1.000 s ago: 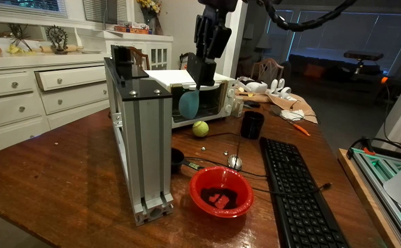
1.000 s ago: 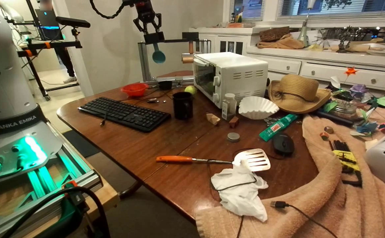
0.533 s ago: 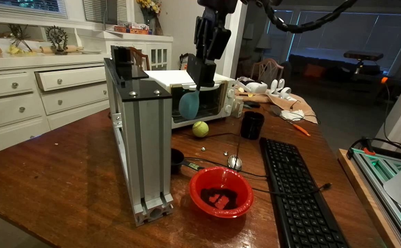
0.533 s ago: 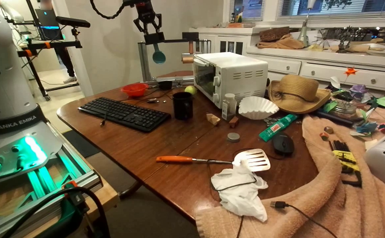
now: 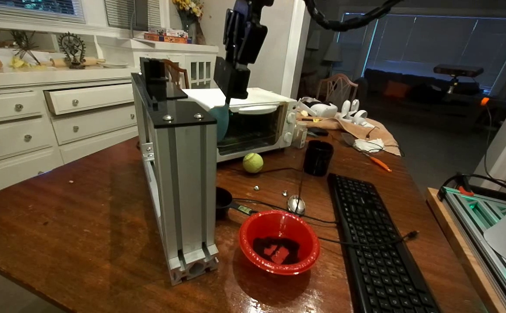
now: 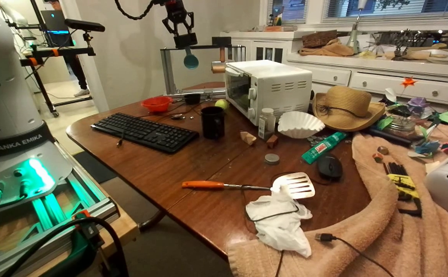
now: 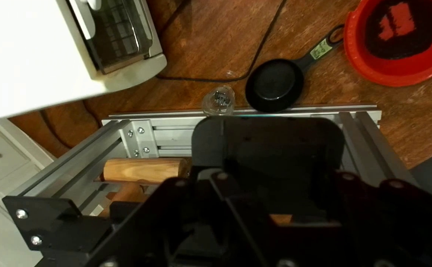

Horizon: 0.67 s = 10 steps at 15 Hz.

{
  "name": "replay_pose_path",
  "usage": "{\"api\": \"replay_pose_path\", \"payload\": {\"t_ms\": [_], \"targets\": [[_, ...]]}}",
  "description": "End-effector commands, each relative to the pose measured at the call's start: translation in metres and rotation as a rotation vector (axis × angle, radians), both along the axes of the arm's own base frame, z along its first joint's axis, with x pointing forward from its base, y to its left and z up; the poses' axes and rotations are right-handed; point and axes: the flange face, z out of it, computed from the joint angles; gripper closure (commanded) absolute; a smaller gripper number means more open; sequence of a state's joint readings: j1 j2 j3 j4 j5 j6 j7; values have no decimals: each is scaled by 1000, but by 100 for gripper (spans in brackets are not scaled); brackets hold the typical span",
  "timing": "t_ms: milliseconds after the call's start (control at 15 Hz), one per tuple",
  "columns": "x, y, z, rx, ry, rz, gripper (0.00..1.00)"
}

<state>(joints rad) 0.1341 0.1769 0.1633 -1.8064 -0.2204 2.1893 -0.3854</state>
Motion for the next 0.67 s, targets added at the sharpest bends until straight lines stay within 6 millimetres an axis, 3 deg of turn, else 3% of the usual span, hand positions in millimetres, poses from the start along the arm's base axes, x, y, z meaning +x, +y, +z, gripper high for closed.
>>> {"api": "replay_pose_path", "payload": {"t_ms": [0, 200, 600], "targets": [[21, 8, -8, -11, 23, 40, 77], [31, 17, -13, -12, 29, 64, 77], [42, 26, -5, -20, 54, 52, 77]]}}
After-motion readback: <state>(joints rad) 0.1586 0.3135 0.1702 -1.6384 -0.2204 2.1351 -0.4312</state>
